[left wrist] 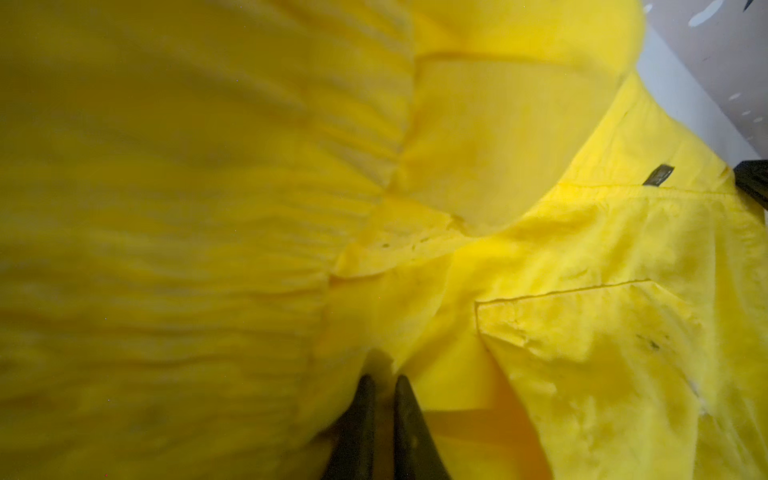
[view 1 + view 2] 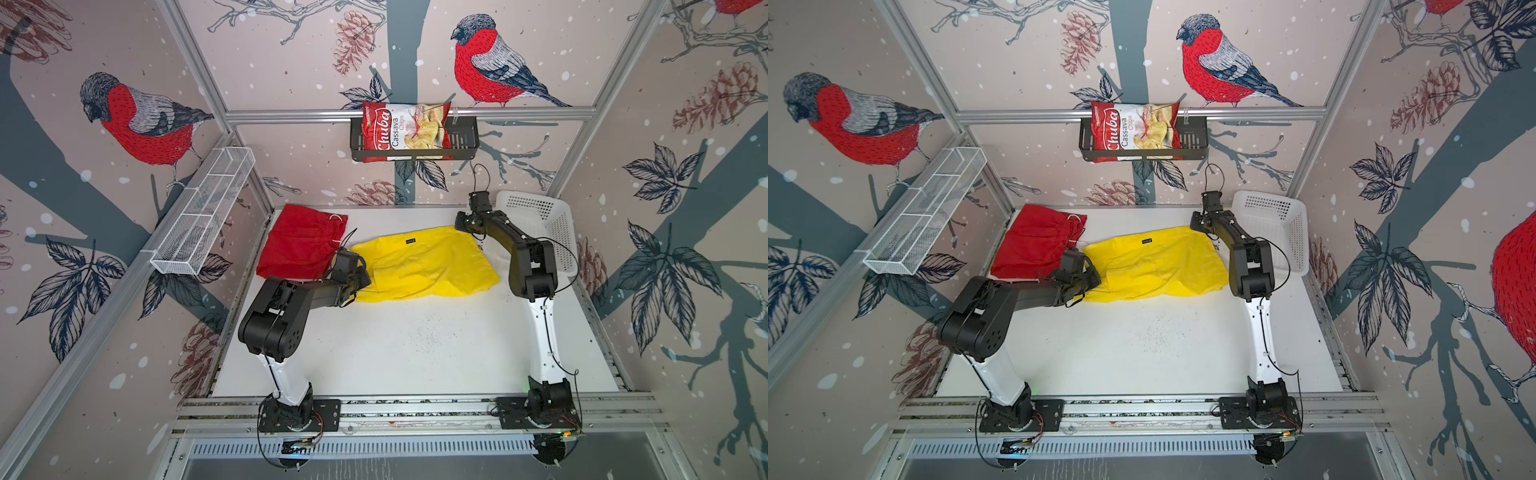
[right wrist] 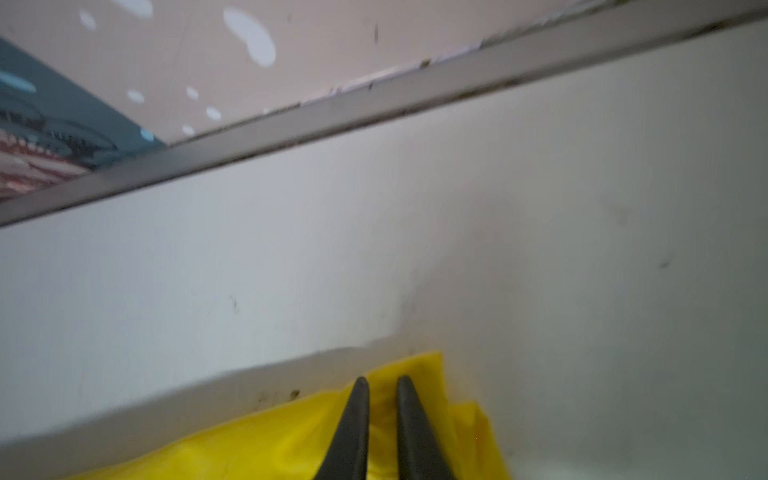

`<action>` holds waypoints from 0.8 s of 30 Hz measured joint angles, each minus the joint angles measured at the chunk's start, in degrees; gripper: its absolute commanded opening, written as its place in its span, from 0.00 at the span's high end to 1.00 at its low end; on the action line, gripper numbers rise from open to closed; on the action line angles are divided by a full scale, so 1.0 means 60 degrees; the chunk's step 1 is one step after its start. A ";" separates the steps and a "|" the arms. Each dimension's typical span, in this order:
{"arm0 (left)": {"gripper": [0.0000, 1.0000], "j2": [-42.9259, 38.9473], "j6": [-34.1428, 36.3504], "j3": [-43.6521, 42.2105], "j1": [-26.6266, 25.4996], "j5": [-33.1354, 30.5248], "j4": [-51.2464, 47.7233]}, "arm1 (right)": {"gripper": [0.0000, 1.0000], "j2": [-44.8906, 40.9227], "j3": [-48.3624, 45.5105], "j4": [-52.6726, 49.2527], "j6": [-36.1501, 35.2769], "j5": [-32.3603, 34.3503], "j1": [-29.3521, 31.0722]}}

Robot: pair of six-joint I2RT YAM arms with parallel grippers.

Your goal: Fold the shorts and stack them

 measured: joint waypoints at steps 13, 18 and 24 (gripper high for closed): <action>0.43 -0.2881 -0.0026 -0.0532 -0.0441 0.0011 -0.2448 | 0.59 -0.7945 -0.8444 0.1151 0.0688 0.0612 0.0659; 0.32 -0.3464 -0.0015 -0.1078 -0.0441 0.0022 -0.2677 | 0.54 -0.9122 -1.0761 0.0678 0.1239 0.0856 0.0550; 0.32 -0.3548 -0.0015 -0.1730 -0.0426 0.0022 -0.2554 | 0.51 -0.9318 -1.1730 0.0954 0.1756 0.0984 -0.0098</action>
